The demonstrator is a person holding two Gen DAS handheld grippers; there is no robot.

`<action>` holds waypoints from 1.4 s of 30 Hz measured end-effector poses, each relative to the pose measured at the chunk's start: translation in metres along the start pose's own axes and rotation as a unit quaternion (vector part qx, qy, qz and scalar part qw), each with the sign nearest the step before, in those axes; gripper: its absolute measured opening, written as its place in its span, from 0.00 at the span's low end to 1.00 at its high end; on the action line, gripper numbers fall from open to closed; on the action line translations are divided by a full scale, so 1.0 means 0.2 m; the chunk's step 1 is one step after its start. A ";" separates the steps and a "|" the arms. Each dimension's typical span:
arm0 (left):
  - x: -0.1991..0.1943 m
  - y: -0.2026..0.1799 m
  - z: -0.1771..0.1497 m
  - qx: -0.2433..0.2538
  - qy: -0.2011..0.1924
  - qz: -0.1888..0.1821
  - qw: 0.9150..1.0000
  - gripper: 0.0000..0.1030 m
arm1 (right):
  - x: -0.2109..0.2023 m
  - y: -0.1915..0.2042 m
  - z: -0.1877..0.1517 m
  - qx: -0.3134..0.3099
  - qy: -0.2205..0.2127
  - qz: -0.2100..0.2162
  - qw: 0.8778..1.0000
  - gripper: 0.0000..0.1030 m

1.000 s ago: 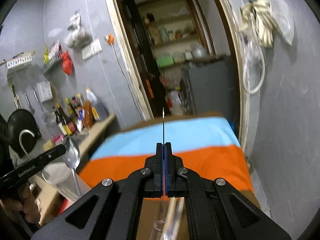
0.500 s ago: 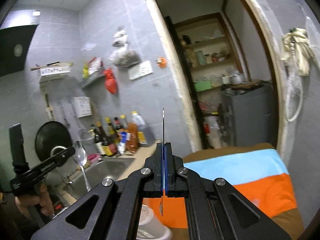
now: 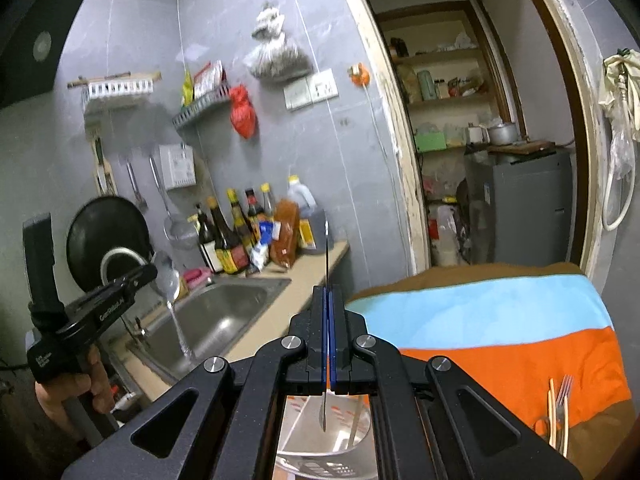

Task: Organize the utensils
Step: 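Lift and carry the spoon and knife with both tools over the white basket, then open both tools to drop the spoon and knife into the basket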

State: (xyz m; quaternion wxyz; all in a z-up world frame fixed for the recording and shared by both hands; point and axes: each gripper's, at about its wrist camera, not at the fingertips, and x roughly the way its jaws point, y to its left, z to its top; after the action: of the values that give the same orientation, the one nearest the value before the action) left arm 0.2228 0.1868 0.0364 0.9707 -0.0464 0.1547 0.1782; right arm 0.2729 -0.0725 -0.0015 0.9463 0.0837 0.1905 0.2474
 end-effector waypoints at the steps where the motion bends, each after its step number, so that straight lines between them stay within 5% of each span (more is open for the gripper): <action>1: 0.01 -0.02 -0.02 0.005 0.000 -0.002 1.000 0.02 | 0.01 0.00 -0.01 -0.002 0.004 -0.003 1.000 0.01; 11: 0.09 -0.17 -0.19 0.045 0.029 -0.040 0.998 0.03 | 0.09 -0.03 -0.14 0.003 0.047 -0.018 0.999 0.01; 20: 0.08 -0.11 -0.20 -0.022 0.089 -0.123 0.988 0.06 | 0.04 -0.06 -0.14 0.015 0.060 -0.012 0.998 0.03; 28: 0.02 -0.13 -0.16 -0.059 0.090 -0.153 0.982 0.30 | -0.10 -0.10 -0.05 0.015 0.027 -0.012 0.999 0.04; 31: -0.04 -0.18 -0.14 -0.065 0.077 -0.168 0.981 0.45 | -0.17 -0.14 -0.01 0.016 0.009 -0.023 1.000 0.26; 32: -0.05 -0.20 -0.13 -0.066 0.074 -0.171 0.980 0.49 | -0.21 -0.15 0.00 0.015 -0.002 -0.028 0.999 0.44; 37: -0.13 -0.32 -0.09 -0.055 0.056 -0.185 0.980 0.63 | -0.39 -0.24 0.07 0.002 -0.041 -0.062 0.997 0.51; 42: -0.23 -0.47 -0.07 -0.055 0.020 -0.197 0.979 0.90 | -0.60 -0.35 0.12 -0.013 -0.082 -0.120 0.989 0.81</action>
State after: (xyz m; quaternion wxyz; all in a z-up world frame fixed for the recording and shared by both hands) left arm 0.2112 0.0811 0.0410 0.9794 -0.1328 0.1520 -0.0088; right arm 0.2168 -0.1937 0.0412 0.9826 0.0677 0.1173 0.1267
